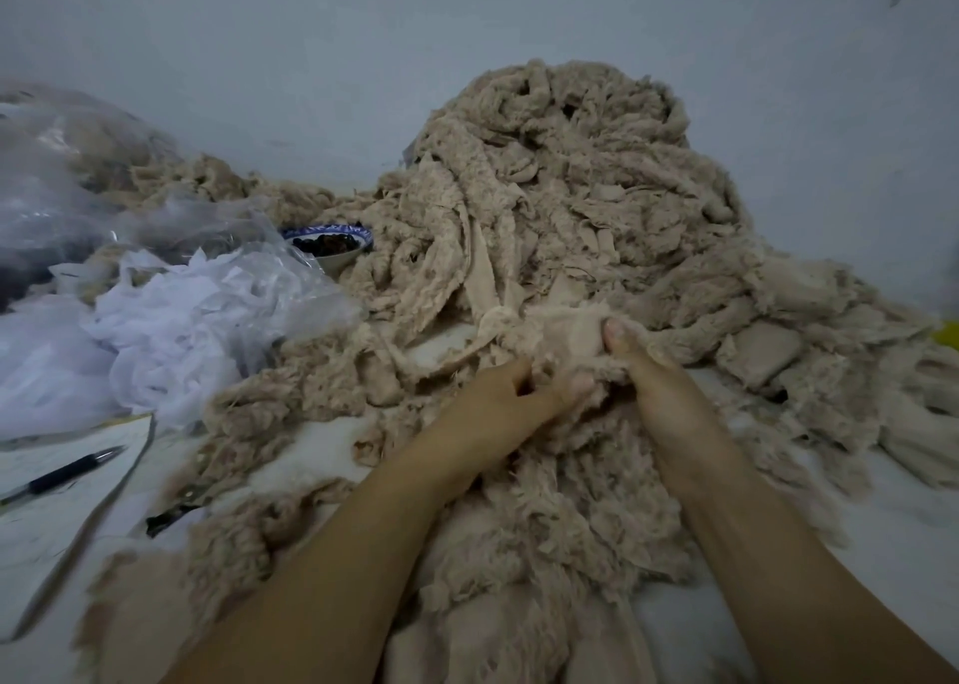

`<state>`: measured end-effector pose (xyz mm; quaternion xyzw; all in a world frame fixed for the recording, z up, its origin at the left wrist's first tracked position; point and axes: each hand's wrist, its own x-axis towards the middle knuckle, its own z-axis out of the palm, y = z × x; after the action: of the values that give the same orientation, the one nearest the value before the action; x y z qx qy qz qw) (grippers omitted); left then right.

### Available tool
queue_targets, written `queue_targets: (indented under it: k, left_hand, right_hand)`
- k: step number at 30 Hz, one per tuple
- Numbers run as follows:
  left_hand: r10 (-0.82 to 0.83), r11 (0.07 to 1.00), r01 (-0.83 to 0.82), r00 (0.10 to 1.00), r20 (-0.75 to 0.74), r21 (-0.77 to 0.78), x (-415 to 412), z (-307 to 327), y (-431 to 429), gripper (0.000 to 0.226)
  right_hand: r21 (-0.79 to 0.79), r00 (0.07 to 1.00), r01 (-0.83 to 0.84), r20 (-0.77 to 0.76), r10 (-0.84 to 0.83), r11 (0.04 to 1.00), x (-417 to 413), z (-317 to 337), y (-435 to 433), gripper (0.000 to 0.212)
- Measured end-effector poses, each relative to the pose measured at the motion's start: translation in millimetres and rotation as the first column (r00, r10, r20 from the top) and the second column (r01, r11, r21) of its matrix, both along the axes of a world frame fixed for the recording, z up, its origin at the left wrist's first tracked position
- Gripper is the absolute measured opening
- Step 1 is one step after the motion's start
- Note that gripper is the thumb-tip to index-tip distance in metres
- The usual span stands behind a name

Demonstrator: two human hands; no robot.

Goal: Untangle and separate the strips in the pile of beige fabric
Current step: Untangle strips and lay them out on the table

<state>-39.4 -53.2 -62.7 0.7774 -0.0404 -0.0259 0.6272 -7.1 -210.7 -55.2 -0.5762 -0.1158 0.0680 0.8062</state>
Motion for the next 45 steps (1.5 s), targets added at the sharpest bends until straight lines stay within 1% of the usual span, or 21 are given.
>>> queue_targets:
  k: [3, 5, 8, 11, 13, 15, 17, 19, 20, 22, 24, 27, 30, 32, 34, 36, 37, 39, 40, 42, 45]
  left_hand:
    - [-0.041, 0.999, 0.041, 0.997, 0.066, 0.000, 0.1, -2.2, -1.8, 0.034]
    - [0.038, 0.973, -0.022, 0.997, 0.068, -0.231, 1.2, 0.9, -0.6, 0.021]
    - [0.098, 0.671, -0.136, 0.991, -0.095, -0.729, 7.9, 10.4, 12.6, 0.025]
    - [0.162, 0.324, -0.230, 0.969, -0.185, -0.918, 13.4, 15.3, 35.1, 0.028]
    - [0.213, 0.093, -0.206, 0.960, -0.183, -0.974, 14.0, 16.8, 49.3, 0.031]
    - [0.264, -0.064, -0.177, 0.946, -0.187, -0.982, 14.5, 16.3, 62.2, 0.036]
    - [0.284, -0.127, -0.143, 0.943, -0.175, -0.981, 15.4, 14.9, 67.6, 0.039]
    - [0.264, -0.111, -0.120, 0.953, -0.146, -0.987, 14.9, 14.4, 64.0, 0.039]
    - [0.248, -0.098, -0.116, 0.959, -0.137, -0.988, 14.7, 14.2, 61.2, 0.038]
    - [0.231, -0.093, -0.103, 0.965, -0.122, -0.990, 14.7, 14.0, 57.7, 0.038]
    - [0.235, -0.098, -0.095, 0.965, -0.116, -0.991, 14.5, 13.7, 57.9, 0.039]
    - [0.248, -0.089, -0.095, 0.962, -0.115, -0.991, 14.9, 14.5, 59.6, 0.040]
    - [0.287, 0.041, -0.160, 0.947, -0.142, -0.986, 16.5, 16.7, 56.2, 0.035]
    - [0.321, 0.240, -0.257, 0.931, -0.173, -0.936, 16.1, 16.6, 48.9, 0.030]
    - [0.350, 0.557, -0.313, 0.928, -0.125, -0.769, 12.1, 14.9, 38.0, 0.032]
    - [0.323, 0.882, -0.295, 0.946, 0.014, -0.368, 6.1, 11.4, 26.6, 0.043]
    - [0.289, 0.953, -0.280, 0.954, 0.073, -0.119, 3.4, 9.3, 22.2, 0.047]
    - [0.146, 0.961, -0.175, 0.979, 0.145, 0.214, 1.0, 4.3, 18.2, 0.046]
    - [0.060, 0.958, -0.096, 0.988, 0.139, 0.269, 1.2, 2.0, 16.9, 0.038]
    - [-0.006, 0.969, -0.026, 0.992, 0.125, 0.248, 1.9, -0.7, 16.9, 0.032]
    - [0.087, 0.981, -0.117, 0.979, 0.184, 0.157, 5.5, -3.4, 19.4, 0.028]
  right_hand:
    - [-0.076, 0.994, 0.108, 0.009, -0.108, 0.991, 0.1, 2.9, 1.4, 0.030]
    - [-0.206, 0.983, 0.120, 0.161, -0.087, 0.971, -3.3, 5.3, 3.1, 0.036]
    - [-0.481, 0.956, -0.035, 0.240, 0.170, 0.876, -7.9, -1.4, 8.8, 0.027]
    - [-0.757, 0.932, -0.009, 0.231, 0.279, 0.654, -5.6, -14.2, 12.4, 0.004]
    - [-0.700, 0.972, 0.051, 0.198, 0.126, 0.712, -0.9, -14.1, 6.2, 0.014]
    - [-0.384, 0.999, -0.030, 0.003, 0.034, 0.923, 2.5, -5.6, -1.7, 0.020]
    - [-0.091, 0.995, -0.085, -0.066, 0.079, 0.992, 1.9, -0.5, -6.4, 0.019]
    - [-0.110, 0.984, -0.164, 0.049, 0.170, 0.980, -2.9, -1.1, -4.9, 0.009]
    - [-0.260, 0.962, -0.216, 0.110, 0.251, 0.941, -7.6, -3.1, -1.4, 0.020]
    - [-0.677, 0.883, -0.250, 0.134, 0.451, 0.692, -14.1, -10.2, 7.9, 0.037]
    - [-0.872, 0.849, -0.078, 0.195, 0.490, 0.483, -12.0, -19.9, 14.7, 0.024]
    - [-0.724, 0.924, 0.155, 0.347, 0.160, 0.673, -4.7, -17.7, 12.5, 0.014]
    - [-0.245, 0.995, 0.069, 0.085, -0.049, 0.967, 2.7, -12.9, 4.8, 0.021]
    - [0.015, 0.997, 0.037, -0.066, -0.036, 0.999, 3.6, -8.5, 1.3, 0.033]
    - [0.129, 0.991, 0.003, -0.136, 0.015, 0.992, 3.3, -4.0, 1.5, 0.042]
    - [0.216, 0.985, -0.036, -0.155, 0.070, 0.976, 1.3, -1.3, 1.7, 0.048]
    - [0.246, 0.984, -0.041, -0.156, 0.081, 0.968, 1.4, -0.8, 1.5, 0.048]
    - [0.261, 0.983, -0.031, -0.165, 0.076, 0.965, 2.9, -0.2, 1.7, 0.047]
    - [0.250, 0.983, -0.006, -0.176, 0.051, 0.968, 4.2, -0.1, 1.8, 0.050]
    - [0.201, 0.986, 0.069, -0.160, -0.037, 0.977, 6.7, -1.2, 0.4, 0.054]
    - [-0.063, 0.997, -0.006, 0.073, 0.011, 0.998, 0.8, -5.4, -0.4, 0.048]
